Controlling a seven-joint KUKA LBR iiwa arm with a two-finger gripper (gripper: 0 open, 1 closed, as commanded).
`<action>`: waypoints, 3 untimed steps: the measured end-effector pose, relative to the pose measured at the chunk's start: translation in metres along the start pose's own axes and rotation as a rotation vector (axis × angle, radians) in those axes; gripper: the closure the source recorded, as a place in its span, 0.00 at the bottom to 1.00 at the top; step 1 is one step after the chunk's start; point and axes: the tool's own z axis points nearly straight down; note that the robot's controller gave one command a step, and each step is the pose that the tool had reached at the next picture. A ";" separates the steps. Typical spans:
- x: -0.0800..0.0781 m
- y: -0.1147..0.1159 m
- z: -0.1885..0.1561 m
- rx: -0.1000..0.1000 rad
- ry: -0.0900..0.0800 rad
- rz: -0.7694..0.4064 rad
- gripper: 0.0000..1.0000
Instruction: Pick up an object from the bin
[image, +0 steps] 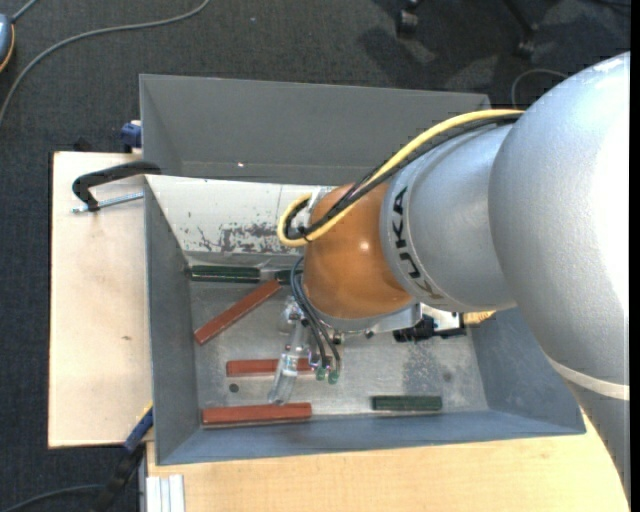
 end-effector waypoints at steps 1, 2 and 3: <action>0.003 0.004 0.046 0.005 0.009 0.025 0.00; 0.003 0.004 0.045 0.003 0.006 0.025 0.00; 0.003 0.005 0.045 0.001 0.007 0.024 1.00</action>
Offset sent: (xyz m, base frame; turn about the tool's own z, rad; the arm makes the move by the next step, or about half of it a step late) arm -0.0013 0.0037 -0.0441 0.0259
